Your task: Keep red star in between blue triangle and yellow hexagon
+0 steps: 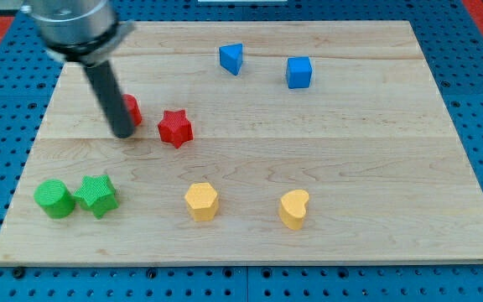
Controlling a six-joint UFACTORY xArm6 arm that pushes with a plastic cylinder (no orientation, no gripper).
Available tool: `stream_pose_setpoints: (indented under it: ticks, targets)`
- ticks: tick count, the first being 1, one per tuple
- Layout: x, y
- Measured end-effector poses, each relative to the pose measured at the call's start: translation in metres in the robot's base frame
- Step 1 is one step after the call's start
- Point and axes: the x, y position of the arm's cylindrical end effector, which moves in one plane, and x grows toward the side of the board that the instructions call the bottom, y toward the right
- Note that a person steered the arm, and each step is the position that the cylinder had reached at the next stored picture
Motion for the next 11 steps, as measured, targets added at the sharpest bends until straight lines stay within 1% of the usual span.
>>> stream_pose_setpoints:
  ticks: [1, 2, 3, 4, 5, 6, 8, 9, 10, 11]
  targets:
    - [0.012, 0.018]
    - [0.031, 0.023]
    - [0.005, 0.06]
    - [-0.007, 0.069]
    - [0.014, 0.037]
    - [0.008, -0.011]
    - [-0.016, -0.037]
    - [0.004, 0.007]
    - [0.009, 0.137]
    - [-0.024, 0.24]
